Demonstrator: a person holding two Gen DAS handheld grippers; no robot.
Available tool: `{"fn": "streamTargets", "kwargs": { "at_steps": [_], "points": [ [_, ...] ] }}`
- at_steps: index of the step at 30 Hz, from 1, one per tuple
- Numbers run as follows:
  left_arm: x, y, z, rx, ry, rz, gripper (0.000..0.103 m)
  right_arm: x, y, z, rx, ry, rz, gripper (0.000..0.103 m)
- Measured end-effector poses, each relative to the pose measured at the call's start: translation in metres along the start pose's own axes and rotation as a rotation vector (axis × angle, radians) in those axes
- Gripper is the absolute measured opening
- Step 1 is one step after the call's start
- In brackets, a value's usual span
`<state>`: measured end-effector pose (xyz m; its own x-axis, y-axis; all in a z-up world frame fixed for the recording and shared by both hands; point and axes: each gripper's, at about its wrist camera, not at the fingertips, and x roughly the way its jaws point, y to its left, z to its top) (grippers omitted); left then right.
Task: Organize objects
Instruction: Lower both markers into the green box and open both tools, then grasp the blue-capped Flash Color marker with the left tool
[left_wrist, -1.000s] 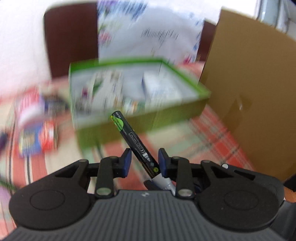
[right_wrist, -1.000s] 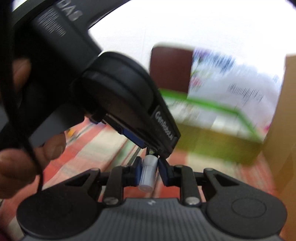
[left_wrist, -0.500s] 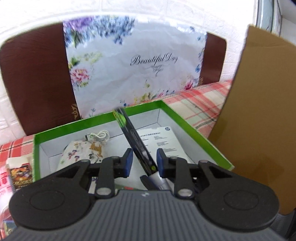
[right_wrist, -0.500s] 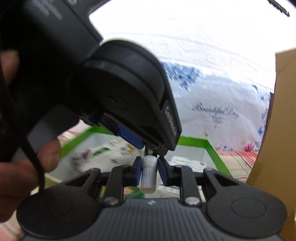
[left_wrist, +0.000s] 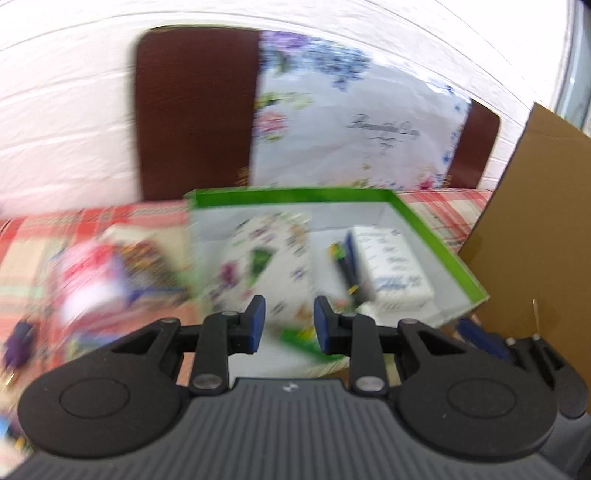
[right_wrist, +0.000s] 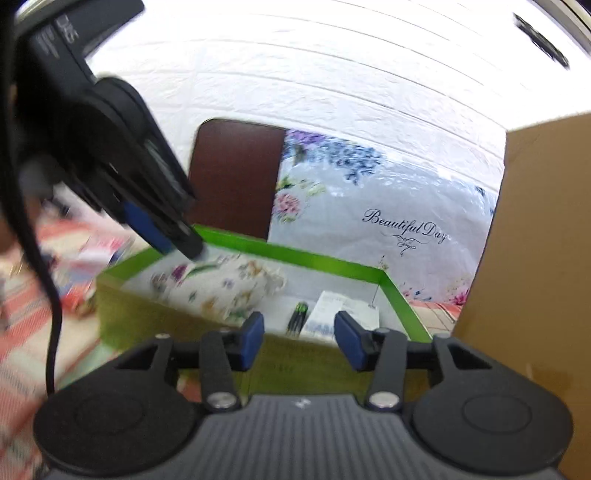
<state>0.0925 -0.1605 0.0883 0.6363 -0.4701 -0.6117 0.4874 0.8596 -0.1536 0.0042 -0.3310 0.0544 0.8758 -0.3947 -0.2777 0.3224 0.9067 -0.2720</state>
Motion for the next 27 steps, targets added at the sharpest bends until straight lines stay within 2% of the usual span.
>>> {"fn": "streamTargets", "kwargs": {
  "at_steps": [5, 8, 14, 19, 23, 27],
  "points": [
    [-0.039, 0.045, -0.038, -0.062, 0.002, 0.086, 0.034, -0.014, 0.036, -0.018, -0.273, -0.005, -0.084, 0.045],
    [-0.057, 0.076, -0.061, -0.127, 0.017, 0.142, 0.034, -0.018, 0.047, -0.020, -0.313, 0.014, -0.051, 0.045],
    [-0.086, 0.131, -0.096, -0.244, 0.039, 0.232, 0.034, -0.028, 0.078, -0.006, -0.183, 0.088, 0.189, 0.042],
    [-0.098, 0.161, -0.120, -0.302, 0.066, 0.263, 0.034, -0.032, 0.118, 0.002, -0.140, 0.149, 0.403, 0.041],
    [-0.094, 0.181, -0.124, -0.387, 0.090, 0.217, 0.034, -0.032, 0.157, 0.010, -0.187, 0.140, 0.513, 0.040],
    [-0.083, 0.192, -0.114, -0.449, 0.095, 0.152, 0.035, -0.016, 0.187, 0.022, -0.205, 0.147, 0.573, 0.038]
  ]
}}
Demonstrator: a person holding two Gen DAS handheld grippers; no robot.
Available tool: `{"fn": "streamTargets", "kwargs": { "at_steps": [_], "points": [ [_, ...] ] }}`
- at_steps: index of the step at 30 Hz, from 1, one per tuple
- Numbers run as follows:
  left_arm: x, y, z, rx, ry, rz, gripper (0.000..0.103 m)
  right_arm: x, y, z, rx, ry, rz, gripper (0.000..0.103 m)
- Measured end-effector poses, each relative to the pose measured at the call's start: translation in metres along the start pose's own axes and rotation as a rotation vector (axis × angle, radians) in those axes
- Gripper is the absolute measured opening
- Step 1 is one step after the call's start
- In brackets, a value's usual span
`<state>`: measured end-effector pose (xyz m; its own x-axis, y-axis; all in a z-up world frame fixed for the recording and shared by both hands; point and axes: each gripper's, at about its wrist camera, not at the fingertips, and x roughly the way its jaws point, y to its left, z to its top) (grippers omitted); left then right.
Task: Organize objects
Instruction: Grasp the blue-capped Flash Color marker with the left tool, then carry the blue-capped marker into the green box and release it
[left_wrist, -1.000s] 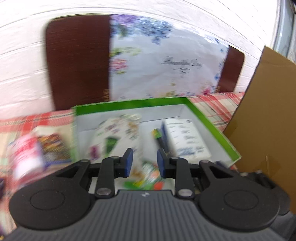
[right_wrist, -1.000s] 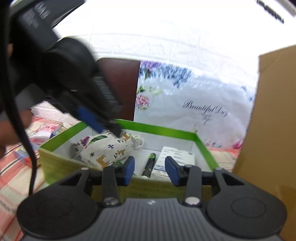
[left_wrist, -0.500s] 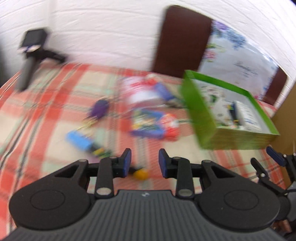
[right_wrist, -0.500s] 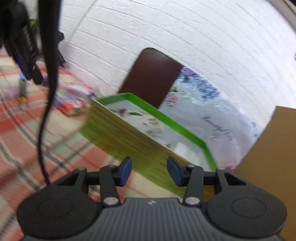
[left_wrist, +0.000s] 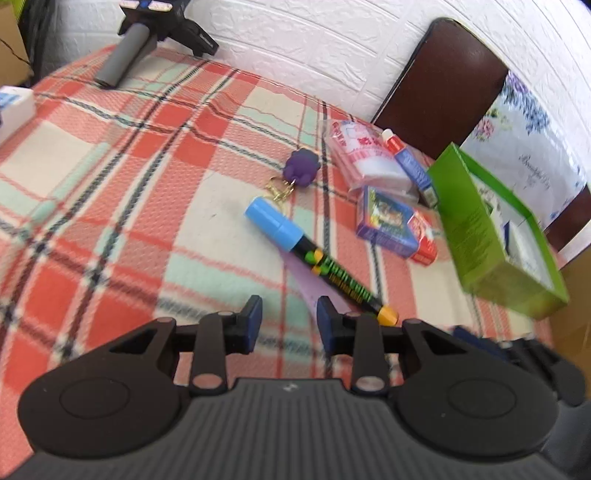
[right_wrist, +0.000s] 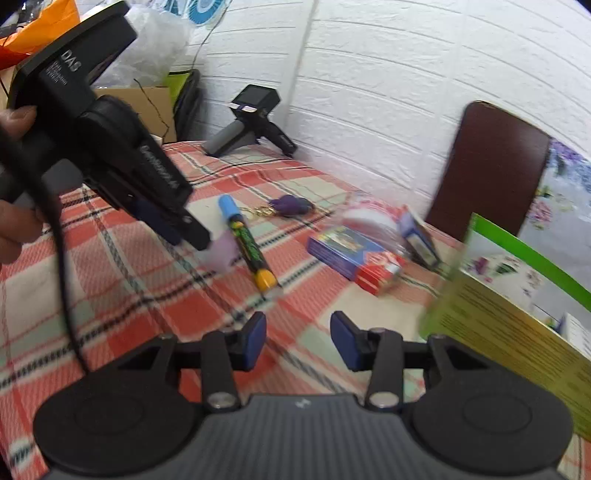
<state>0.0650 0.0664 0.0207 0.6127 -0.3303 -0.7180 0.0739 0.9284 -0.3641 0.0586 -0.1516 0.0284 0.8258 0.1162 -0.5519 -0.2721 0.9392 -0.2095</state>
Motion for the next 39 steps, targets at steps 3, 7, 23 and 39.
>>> {"fn": "streamTargets", "kwargs": {
  "at_steps": [3, 7, 23, 39],
  "points": [
    [0.008, 0.001, 0.011, -0.042, 0.009, -0.044, 0.039, 0.021, 0.006, 0.014, 0.013, 0.023, 0.033, 0.035],
    [0.019, 0.003, 0.023, -0.088, 0.023, -0.080, 0.043, 0.047, 0.010, 0.024, 0.027, 0.057, 0.064, 0.030],
    [0.017, -0.026, 0.020, -0.027, 0.018, -0.094, 0.043, 0.014, -0.010, 0.018, 0.393, 0.029, 0.278, 0.018],
    [0.022, -0.165, 0.039, 0.279, -0.043, -0.192, 0.021, -0.037, -0.085, -0.004, 0.508, -0.173, 0.034, 0.018]
  ]
}}
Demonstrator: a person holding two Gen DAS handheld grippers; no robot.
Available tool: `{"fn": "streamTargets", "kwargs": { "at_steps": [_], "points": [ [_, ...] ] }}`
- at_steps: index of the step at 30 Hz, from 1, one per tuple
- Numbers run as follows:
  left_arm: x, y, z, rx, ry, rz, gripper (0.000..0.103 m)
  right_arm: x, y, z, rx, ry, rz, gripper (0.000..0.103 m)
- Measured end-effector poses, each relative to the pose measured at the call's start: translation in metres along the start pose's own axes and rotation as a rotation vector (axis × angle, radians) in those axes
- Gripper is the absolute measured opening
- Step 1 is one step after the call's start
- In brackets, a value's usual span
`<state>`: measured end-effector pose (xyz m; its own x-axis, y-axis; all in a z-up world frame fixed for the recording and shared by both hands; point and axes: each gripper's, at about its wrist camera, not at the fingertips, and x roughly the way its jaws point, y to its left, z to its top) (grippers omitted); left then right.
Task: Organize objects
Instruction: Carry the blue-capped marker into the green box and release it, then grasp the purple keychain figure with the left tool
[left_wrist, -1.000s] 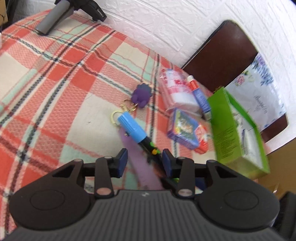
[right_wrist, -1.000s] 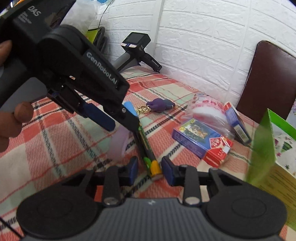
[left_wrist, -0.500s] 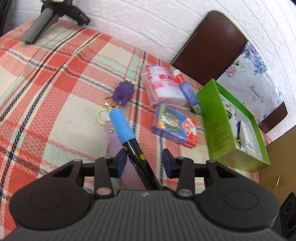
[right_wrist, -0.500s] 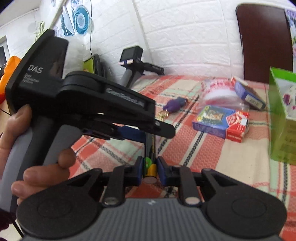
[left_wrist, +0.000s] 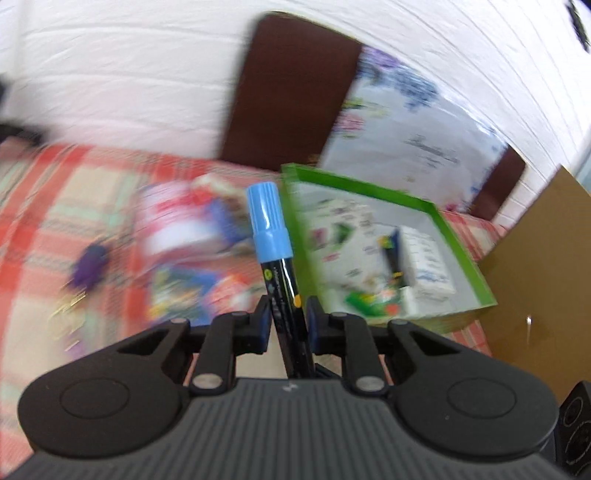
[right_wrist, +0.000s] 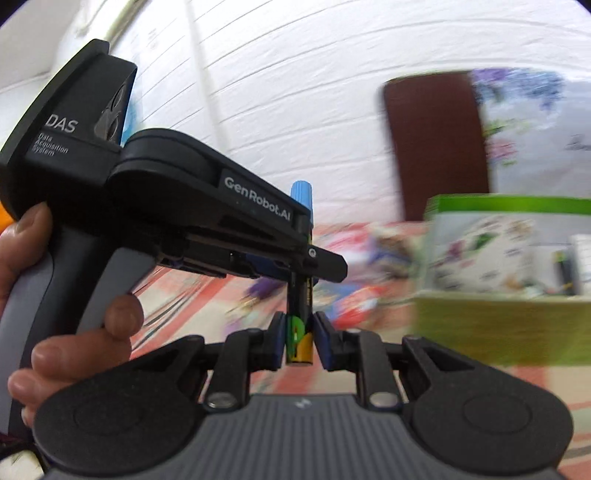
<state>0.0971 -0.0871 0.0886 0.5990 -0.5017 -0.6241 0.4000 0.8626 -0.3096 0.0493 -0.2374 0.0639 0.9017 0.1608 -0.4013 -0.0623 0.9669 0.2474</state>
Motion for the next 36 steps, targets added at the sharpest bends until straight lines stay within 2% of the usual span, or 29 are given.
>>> {"fn": "streamTargets", "kwargs": {
  "at_steps": [8, 10, 13, 14, 17, 23, 24, 26, 28, 29, 30, 31, 33, 36],
  "points": [
    [0.071, -0.091, 0.038, 0.210, 0.011, -0.097, 0.021, -0.013, -0.081, 0.027, 0.085, -0.130, -0.227, 0.018],
    [0.089, -0.103, 0.040, 0.237, 0.018, -0.088, 0.026, -0.006, -0.094, 0.028, 0.087, -0.142, -0.295, 0.018],
    [0.107, -0.108, 0.036, 0.260, 0.029, -0.045, 0.029, 0.011, -0.110, 0.023, 0.078, -0.092, -0.403, 0.025],
    [0.108, -0.107, 0.034, 0.255, 0.033, -0.028, 0.029, 0.012, -0.113, 0.020, 0.084, -0.087, -0.414, 0.025],
    [0.104, -0.093, 0.027, 0.235, 0.043, -0.017, 0.029, 0.008, -0.105, 0.013, 0.042, -0.108, -0.426, 0.028],
    [0.070, -0.053, 0.009, 0.158, 0.028, 0.024, 0.029, -0.009, -0.067, 0.001, -0.008, -0.119, -0.373, 0.029],
    [0.063, -0.046, 0.004, 0.153, 0.018, 0.034, 0.026, -0.012, -0.058, -0.002, -0.032, -0.123, -0.365, 0.030],
    [0.044, -0.030, -0.007, 0.134, -0.001, -0.034, 0.023, -0.017, -0.039, -0.007, -0.076, -0.129, -0.339, 0.030],
    [0.023, -0.023, -0.017, 0.138, -0.035, -0.063, 0.023, -0.018, -0.022, -0.010, -0.118, -0.118, -0.304, 0.031],
    [0.013, -0.023, -0.022, 0.162, -0.057, -0.045, 0.026, -0.017, -0.014, -0.012, -0.140, -0.108, -0.287, 0.031],
    [0.005, -0.024, -0.028, 0.197, -0.081, 0.018, 0.042, -0.015, -0.007, -0.013, -0.154, -0.092, -0.269, 0.031],
    [-0.002, -0.023, -0.035, 0.233, -0.104, 0.067, 0.046, -0.012, 0.000, -0.015, -0.160, -0.076, -0.249, 0.031],
    [-0.012, -0.013, -0.044, 0.256, -0.112, 0.095, 0.046, -0.008, 0.012, -0.016, -0.175, -0.052, -0.212, 0.031],
    [-0.021, 0.015, -0.051, 0.208, -0.097, 0.145, 0.046, 0.002, 0.031, -0.017, -0.221, -0.014, -0.165, 0.031]
  ]
}}
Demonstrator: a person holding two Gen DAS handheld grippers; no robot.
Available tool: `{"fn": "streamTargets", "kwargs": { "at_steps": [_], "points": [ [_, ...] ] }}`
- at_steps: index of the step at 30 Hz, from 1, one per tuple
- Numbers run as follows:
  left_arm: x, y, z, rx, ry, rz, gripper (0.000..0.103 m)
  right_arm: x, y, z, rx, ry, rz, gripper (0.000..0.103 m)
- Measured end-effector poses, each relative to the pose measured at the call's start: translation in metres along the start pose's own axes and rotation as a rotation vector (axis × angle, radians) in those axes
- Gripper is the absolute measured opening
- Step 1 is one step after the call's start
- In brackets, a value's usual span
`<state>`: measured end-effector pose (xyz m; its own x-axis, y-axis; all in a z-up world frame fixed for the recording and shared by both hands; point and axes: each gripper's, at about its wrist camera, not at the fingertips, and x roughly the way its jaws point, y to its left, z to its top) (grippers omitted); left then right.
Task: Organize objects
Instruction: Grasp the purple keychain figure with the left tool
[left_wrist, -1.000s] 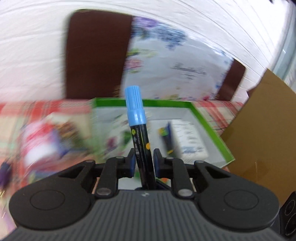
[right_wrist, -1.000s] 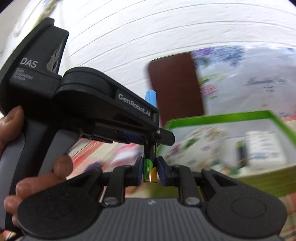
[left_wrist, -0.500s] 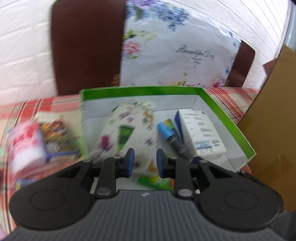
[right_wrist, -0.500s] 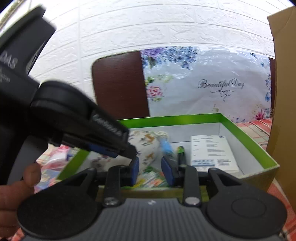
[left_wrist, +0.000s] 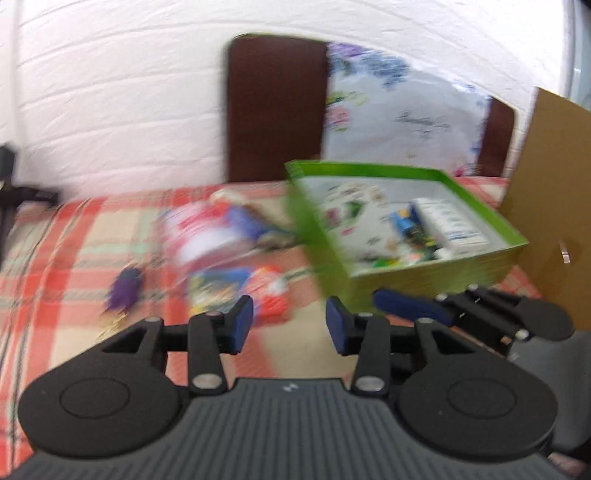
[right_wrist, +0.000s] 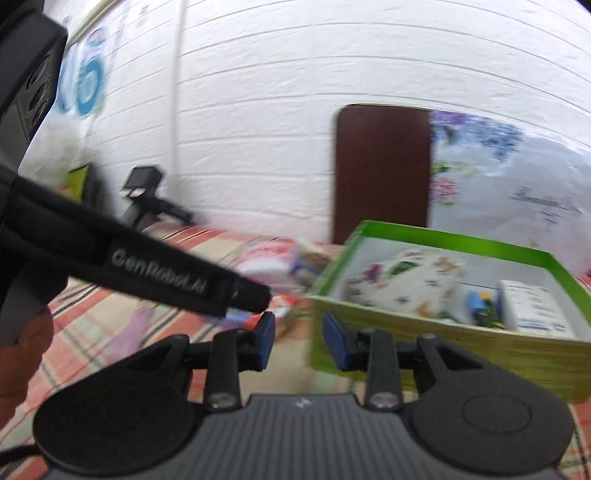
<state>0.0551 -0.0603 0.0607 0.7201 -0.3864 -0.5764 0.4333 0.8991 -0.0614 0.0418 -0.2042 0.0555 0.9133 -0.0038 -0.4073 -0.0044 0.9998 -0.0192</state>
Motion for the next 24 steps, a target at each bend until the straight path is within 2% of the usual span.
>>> {"fn": "streamTargets", "kwargs": {
  "at_steps": [4, 6, 11, 18, 20, 22, 24],
  "points": [
    [0.002, 0.047, -0.010, -0.116, 0.033, 0.078, 0.046, 0.021, 0.021, 0.005, -0.048, 0.053, 0.056, 0.031],
    [0.002, 0.067, -0.015, -0.170, 0.053, 0.109, 0.046, 0.029, 0.030, 0.004, -0.089, 0.076, 0.071, 0.038],
    [0.001, 0.107, -0.025, -0.280, 0.064, 0.146, 0.046, 0.057, 0.048, 0.014, -0.167, 0.103, 0.093, 0.040],
    [-0.009, 0.155, -0.033, -0.410, 0.034, 0.186, 0.046, 0.109, 0.067, 0.046, -0.114, 0.156, 0.209, 0.043],
    [-0.015, 0.168, -0.035, -0.444, 0.018, 0.204, 0.046, 0.130, 0.073, 0.053, -0.043, 0.193, 0.238, 0.051],
    [-0.021, 0.182, -0.036, -0.481, 0.002, 0.221, 0.046, 0.150, 0.078, 0.055, 0.052, 0.232, 0.247, 0.066],
    [-0.026, 0.195, -0.038, -0.520, -0.005, 0.232, 0.046, 0.167, 0.085, 0.052, 0.094, 0.261, 0.222, 0.072]
  ]
}}
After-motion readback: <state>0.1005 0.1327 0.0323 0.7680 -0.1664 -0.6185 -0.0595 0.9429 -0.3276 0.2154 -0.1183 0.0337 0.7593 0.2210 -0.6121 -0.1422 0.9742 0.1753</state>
